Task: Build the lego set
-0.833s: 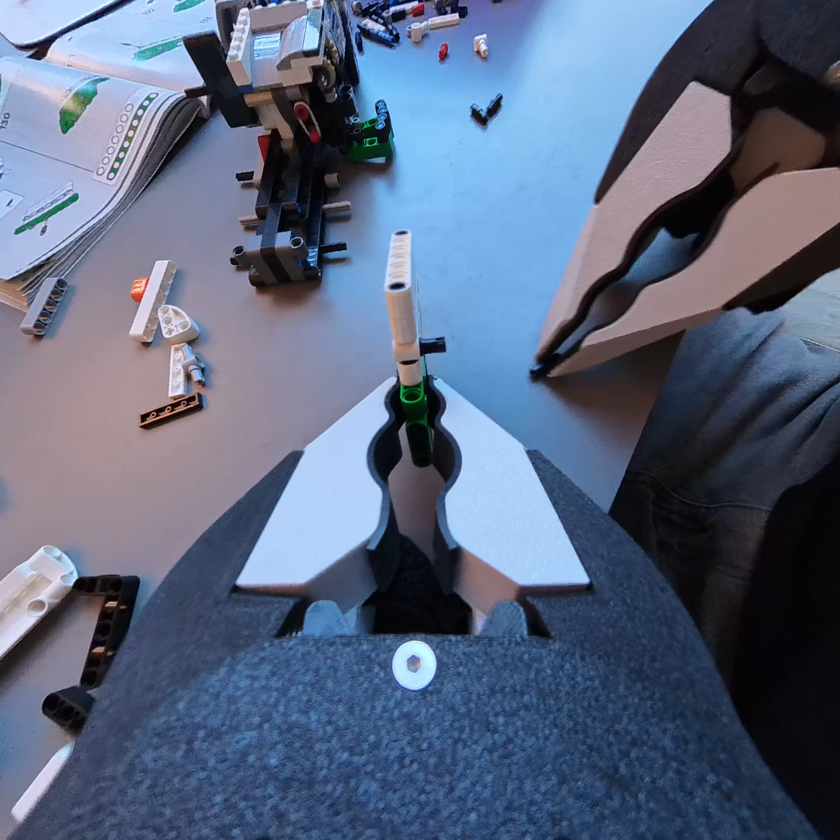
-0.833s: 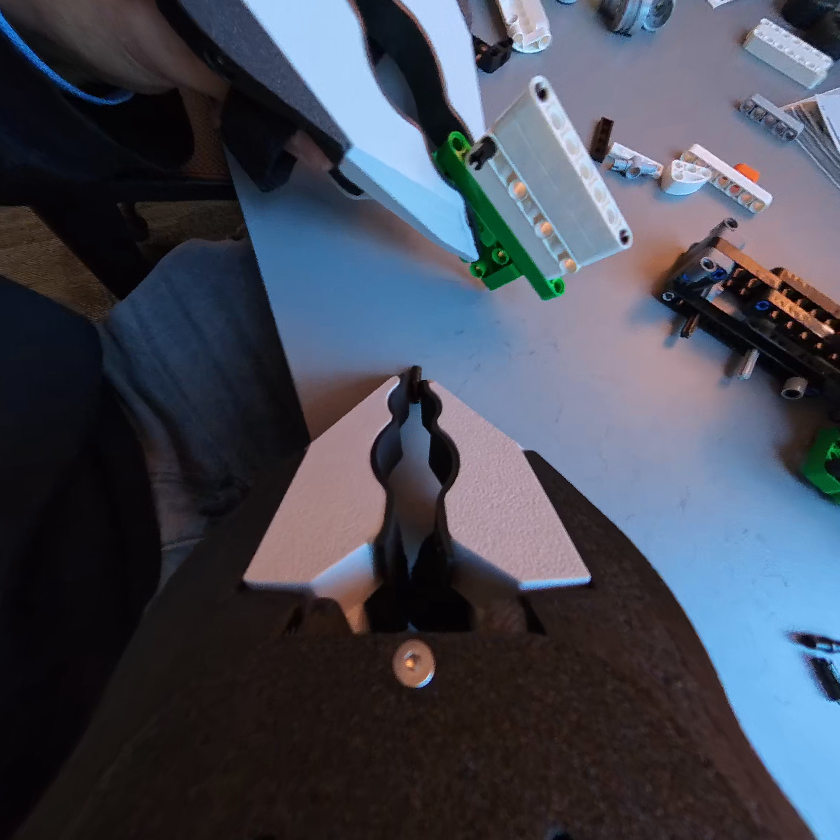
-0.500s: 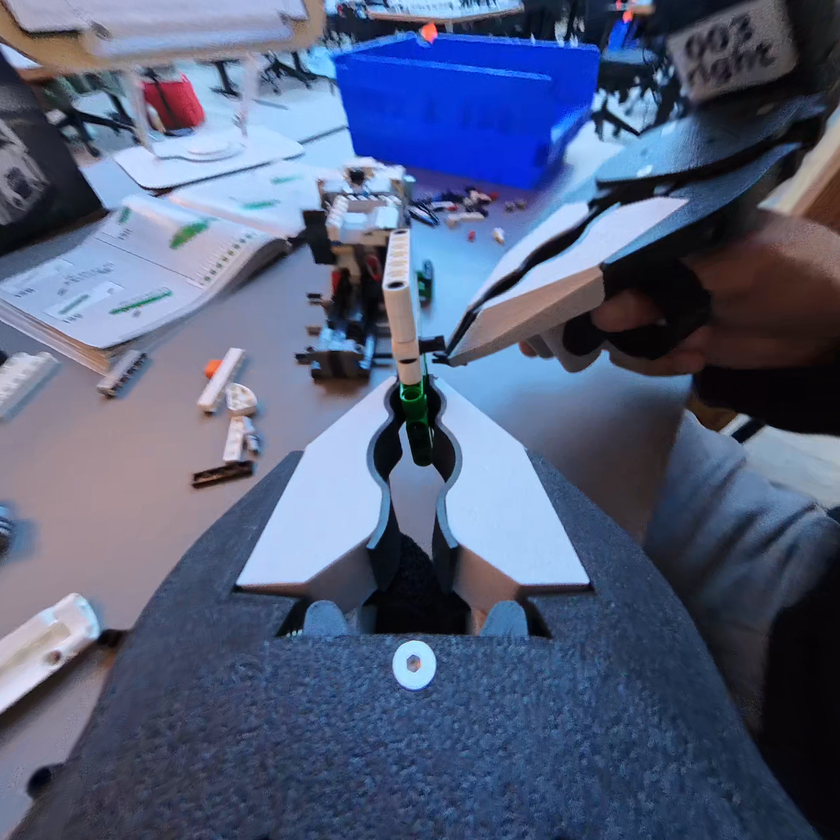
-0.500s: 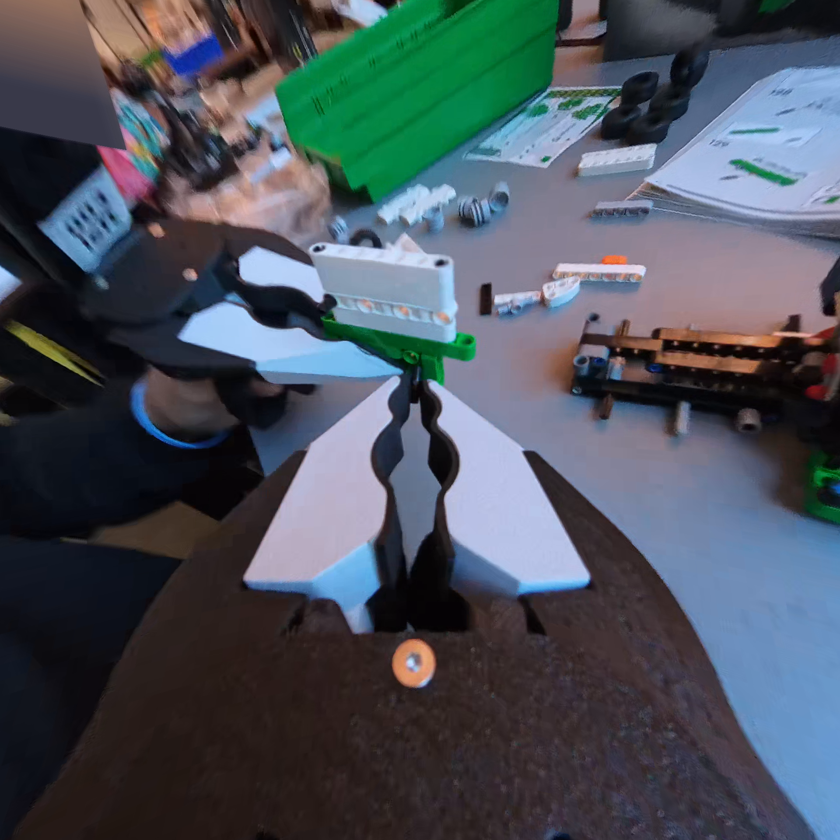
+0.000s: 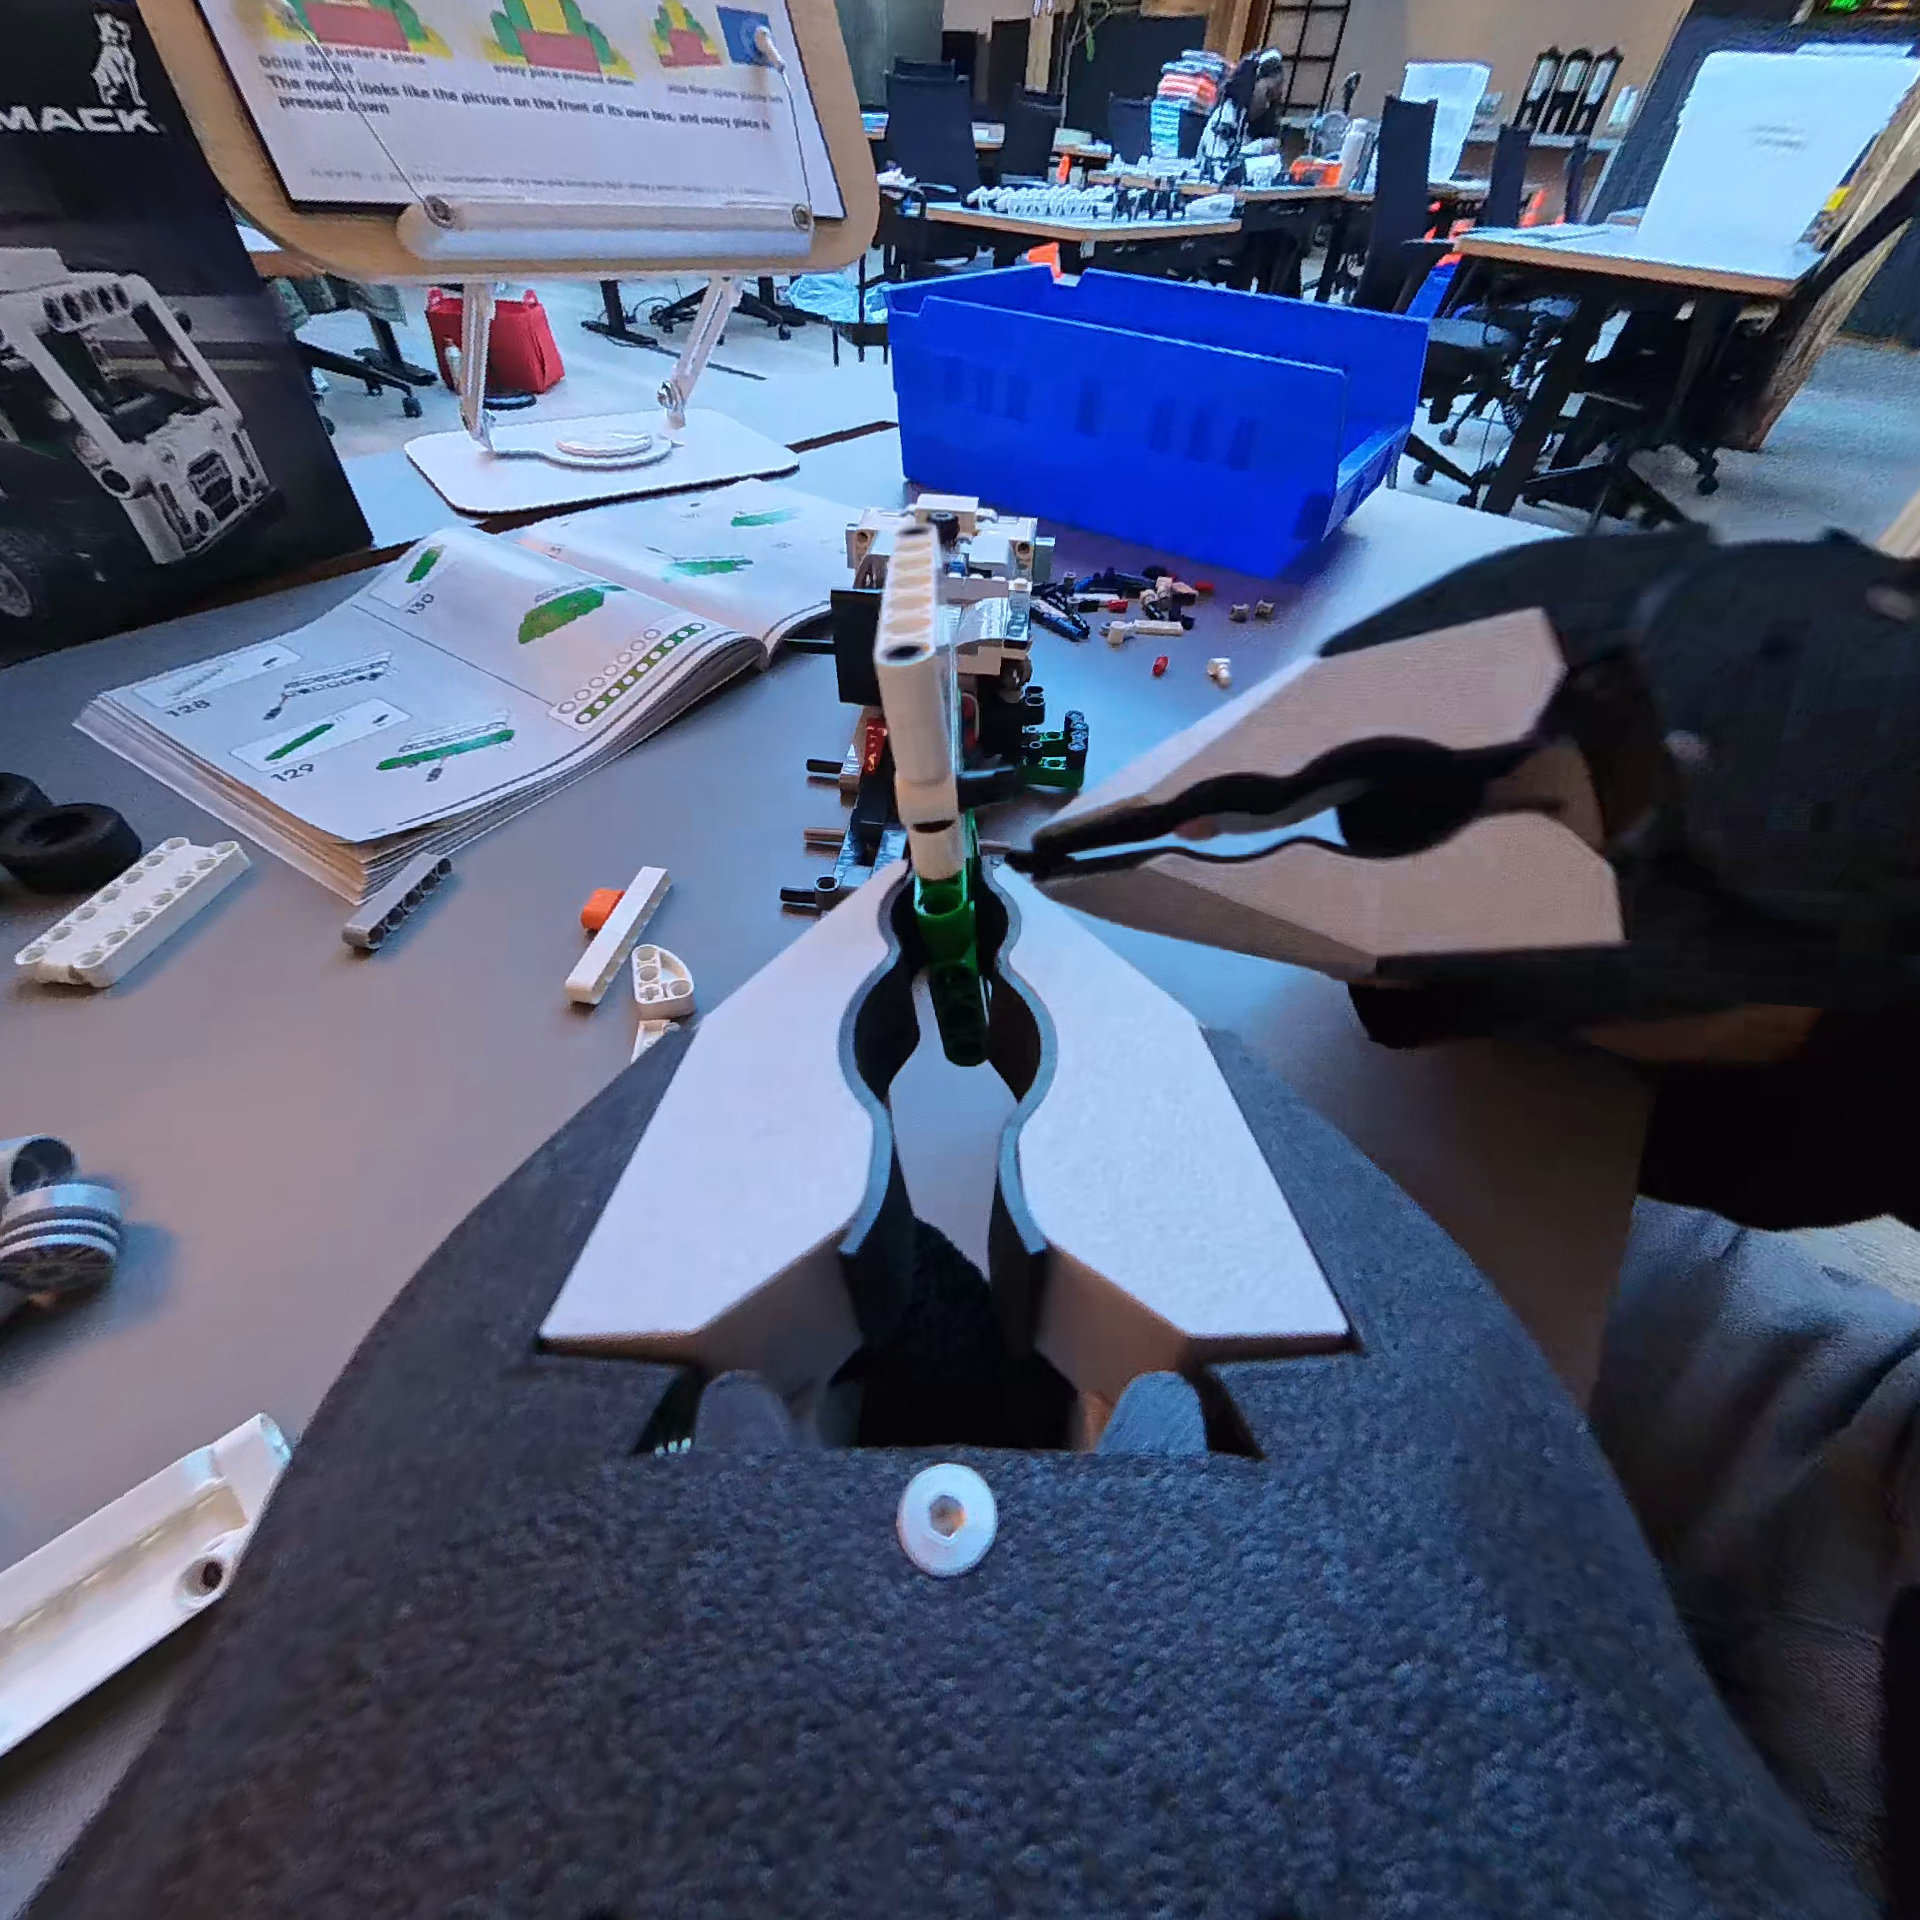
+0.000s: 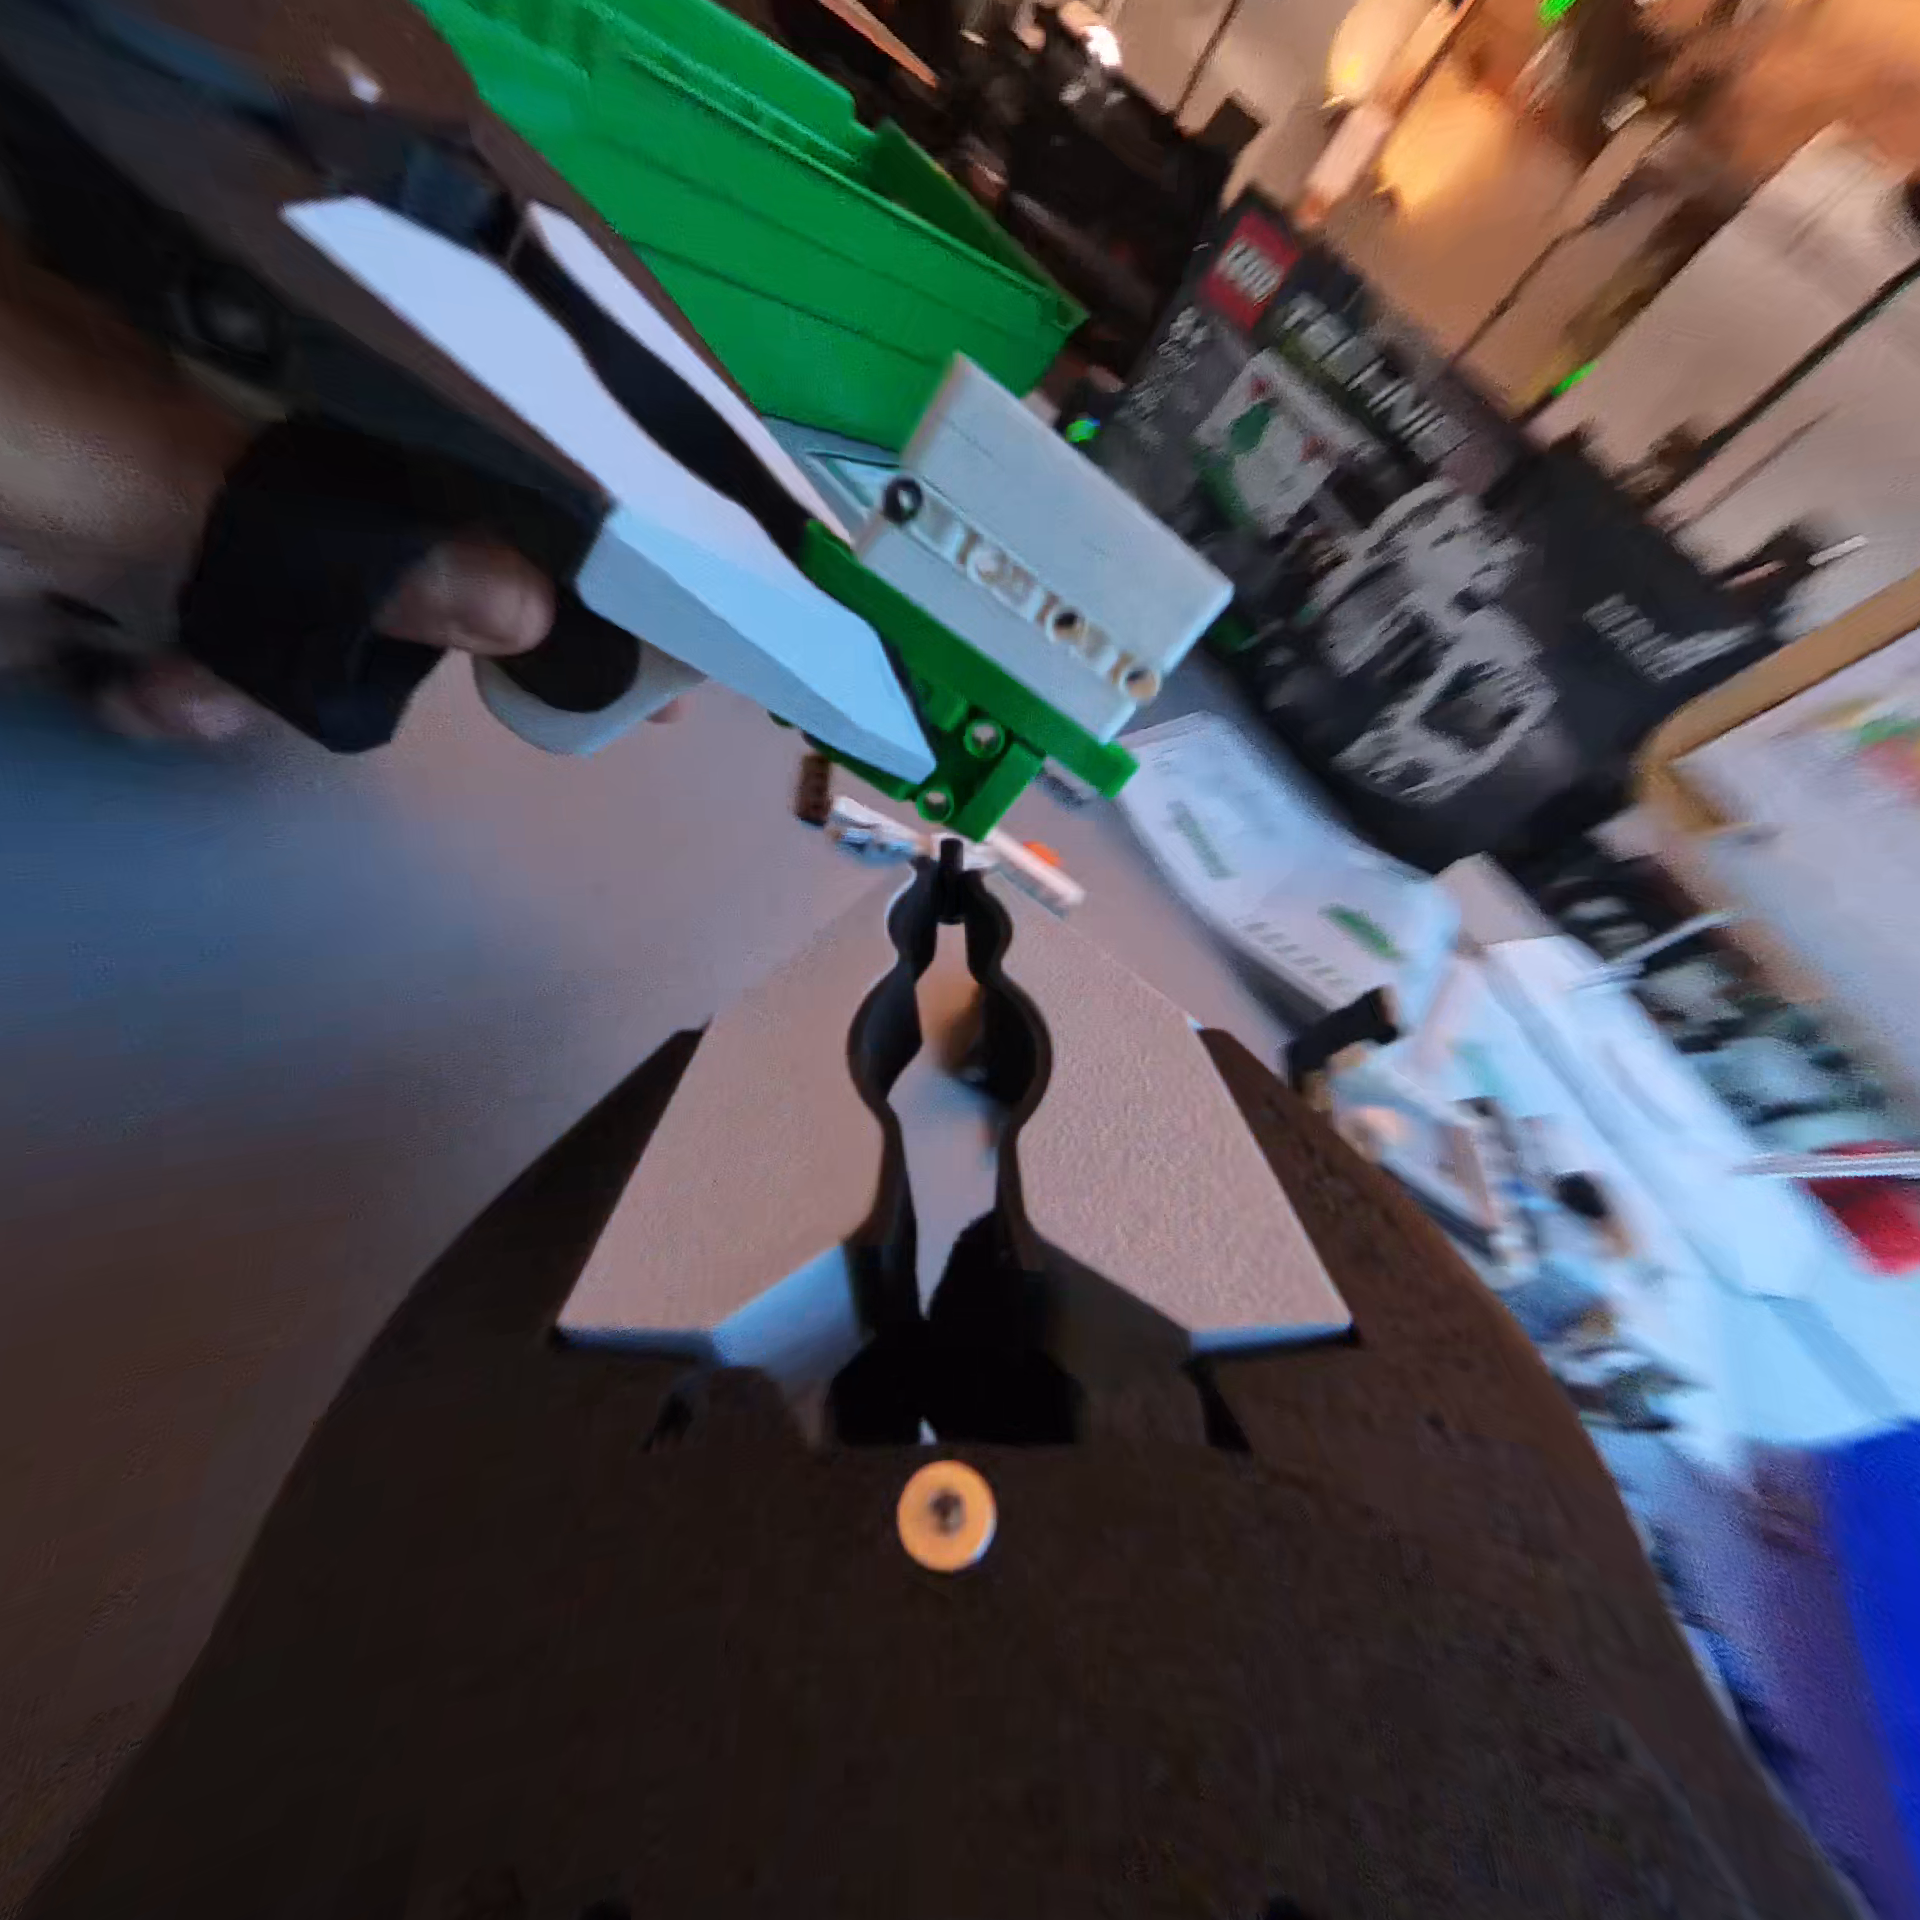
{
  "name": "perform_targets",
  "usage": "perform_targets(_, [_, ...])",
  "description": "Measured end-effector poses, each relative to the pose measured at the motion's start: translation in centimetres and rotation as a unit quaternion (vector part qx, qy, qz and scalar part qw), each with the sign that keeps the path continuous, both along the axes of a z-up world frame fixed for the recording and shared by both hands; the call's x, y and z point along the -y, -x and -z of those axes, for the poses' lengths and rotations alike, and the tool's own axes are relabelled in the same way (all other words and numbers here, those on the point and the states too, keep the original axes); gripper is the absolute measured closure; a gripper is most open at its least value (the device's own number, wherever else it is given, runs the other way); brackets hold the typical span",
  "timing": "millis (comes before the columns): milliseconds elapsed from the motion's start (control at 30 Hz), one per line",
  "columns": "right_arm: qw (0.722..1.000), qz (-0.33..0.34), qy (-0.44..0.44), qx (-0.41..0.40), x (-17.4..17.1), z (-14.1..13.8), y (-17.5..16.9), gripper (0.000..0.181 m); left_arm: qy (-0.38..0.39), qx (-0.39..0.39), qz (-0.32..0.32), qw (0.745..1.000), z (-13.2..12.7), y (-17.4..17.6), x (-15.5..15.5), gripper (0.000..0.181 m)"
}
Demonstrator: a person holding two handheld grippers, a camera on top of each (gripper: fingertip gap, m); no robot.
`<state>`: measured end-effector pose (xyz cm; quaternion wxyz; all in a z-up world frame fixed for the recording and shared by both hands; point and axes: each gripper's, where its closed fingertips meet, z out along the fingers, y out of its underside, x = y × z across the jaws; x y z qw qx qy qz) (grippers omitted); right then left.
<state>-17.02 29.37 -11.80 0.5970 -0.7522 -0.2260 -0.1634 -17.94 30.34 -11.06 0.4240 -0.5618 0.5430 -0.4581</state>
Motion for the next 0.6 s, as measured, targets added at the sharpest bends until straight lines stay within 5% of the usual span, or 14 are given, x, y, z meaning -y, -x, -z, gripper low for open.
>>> perform_targets(33, [0.999, 0.008, -0.019, 0.042, 0.1, -0.4, 0.3, 0.178, -0.001, 0.0, -0.003, 1.0, 0.0, 0.0, -0.1, 0.176])
perform_targets(267, [0.973, 0.087, -0.022, 0.213, -0.3, 0.4, 0.1, 0.179, -0.027, -0.019, -0.011, 0.999, 0.6, -0.2, 0.0, 0.176])
perform_targets(600, [0.962, 0.108, -0.01, 0.251, -0.4, 0.9, 0.0, 0.179, -0.06, -0.037, -0.023, 0.997, 1.1, -0.3, 0.0, 0.176])
